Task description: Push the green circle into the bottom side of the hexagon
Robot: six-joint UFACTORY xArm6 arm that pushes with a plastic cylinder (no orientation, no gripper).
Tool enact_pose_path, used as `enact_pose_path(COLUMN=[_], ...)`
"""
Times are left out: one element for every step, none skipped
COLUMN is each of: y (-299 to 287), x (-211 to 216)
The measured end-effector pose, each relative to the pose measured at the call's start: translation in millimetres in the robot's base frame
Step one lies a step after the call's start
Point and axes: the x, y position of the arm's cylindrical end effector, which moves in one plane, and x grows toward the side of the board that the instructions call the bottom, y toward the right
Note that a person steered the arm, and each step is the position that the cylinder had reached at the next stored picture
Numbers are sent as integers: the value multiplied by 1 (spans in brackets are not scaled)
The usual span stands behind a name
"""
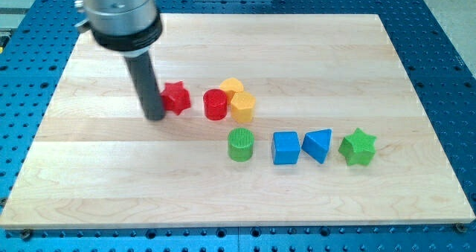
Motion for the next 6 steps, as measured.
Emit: enact_pose_path(y=[35, 40, 24, -6, 27, 54], x=[-10, -10, 0, 68, 159, 149])
